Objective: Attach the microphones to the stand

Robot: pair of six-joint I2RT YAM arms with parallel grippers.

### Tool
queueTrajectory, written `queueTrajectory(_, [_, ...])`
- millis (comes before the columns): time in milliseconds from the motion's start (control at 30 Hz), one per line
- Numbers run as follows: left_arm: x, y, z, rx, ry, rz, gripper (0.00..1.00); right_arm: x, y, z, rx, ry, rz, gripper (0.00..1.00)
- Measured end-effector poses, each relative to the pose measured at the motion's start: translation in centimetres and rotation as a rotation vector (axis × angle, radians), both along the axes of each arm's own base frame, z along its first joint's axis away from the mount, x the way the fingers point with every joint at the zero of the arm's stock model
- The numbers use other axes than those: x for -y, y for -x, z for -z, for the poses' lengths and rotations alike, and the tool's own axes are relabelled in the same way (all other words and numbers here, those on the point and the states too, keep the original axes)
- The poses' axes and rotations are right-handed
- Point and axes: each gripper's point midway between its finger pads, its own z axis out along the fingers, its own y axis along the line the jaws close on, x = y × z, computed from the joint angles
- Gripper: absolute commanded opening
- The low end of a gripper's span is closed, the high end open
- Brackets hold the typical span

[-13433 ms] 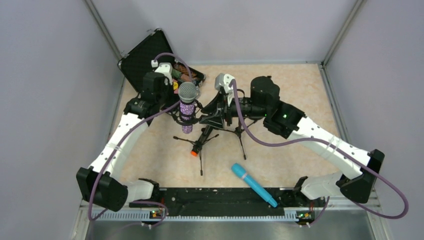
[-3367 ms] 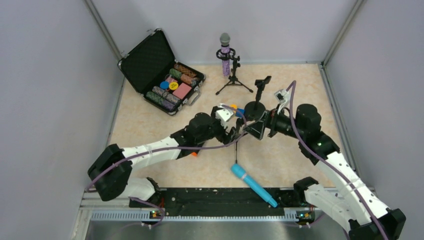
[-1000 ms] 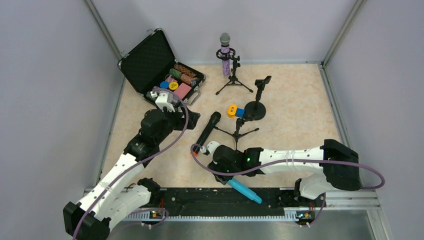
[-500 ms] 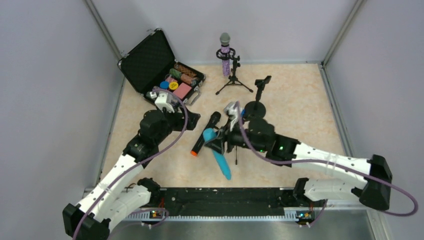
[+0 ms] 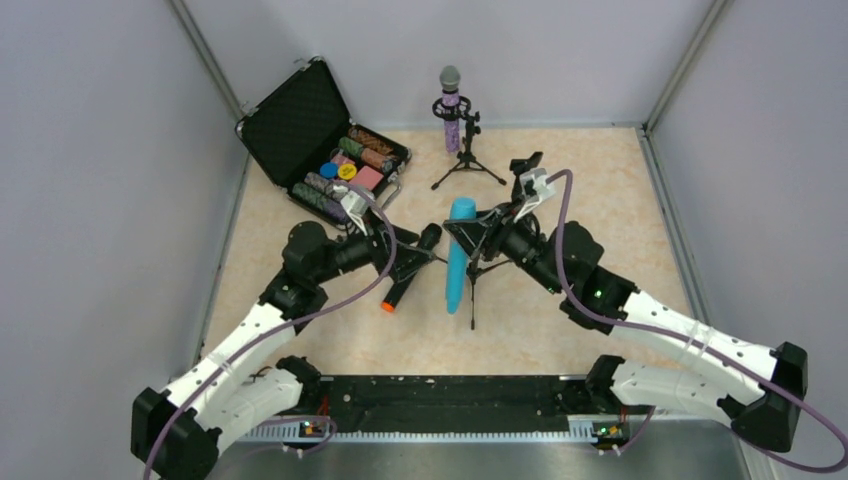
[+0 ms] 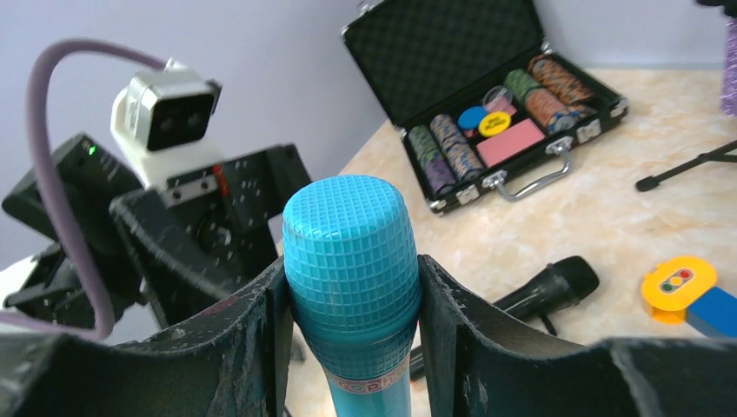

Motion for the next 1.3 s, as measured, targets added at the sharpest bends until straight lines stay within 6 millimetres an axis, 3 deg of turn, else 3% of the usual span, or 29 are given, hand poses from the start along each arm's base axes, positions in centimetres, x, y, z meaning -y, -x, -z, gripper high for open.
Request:
queueTrajectory(233, [4.7, 4.2, -0.3, 0.029, 0.015, 0.289, 0.89, 1.6, -1.1, -1.9, 0.016, -0.064, 0.088, 0.0])
queueTrajectory(400, [7.3, 5.4, 0.2, 0.026, -0.013, 0.388, 0.85, 1.7, -1.1, -2.8, 0.022, -0.097, 0.092, 0.0])
queueTrajectory(533, [8.0, 5.4, 1.5, 0.007, -0.042, 0.407, 0.63, 1.8, -1.2, -3.2, 0.018, -0.109, 0.097, 0.0])
queueTrajectory(633, [8.1, 5.2, 2.1, 0.002, -0.057, 0.408, 0.42, 1.9, -1.2, -3.4, 0.014, -0.119, 0.102, 0.01])
queueTrajectory(767, [8.1, 5.3, 2.1, 0.038, -0.067, 0.418, 0.01, 2.0, -1.3, -3.3, -0.003, -0.127, 0.11, 0.21])
queueTrajectory(900, [8.1, 5.2, 2.1, 0.041, -0.071, 0.407, 0.0, 2.0, -1.4, -3.3, -0.008, -0.124, 0.106, 0.42])
queueTrajectory(1133, [7.5, 4.1, 1.6, 0.056, -0.082, 0.313, 0.0, 2.3, -1.8, -3.5, -0.021, -0.071, 0.061, 0.93])
queueTrajectory(1200, [7.2, 3.7, 1.5, 0.058, -0.087, 0.281, 0.0, 2.6, -2.1, -2.8, -0.034, -0.046, 0.043, 0.99])
queueTrajectory(1300, [6.9, 3.4, 1.5, 0.058, -0.096, 0.252, 0.0, 3.0, -2.2, -2.0, -0.045, -0.017, 0.004, 0.99])
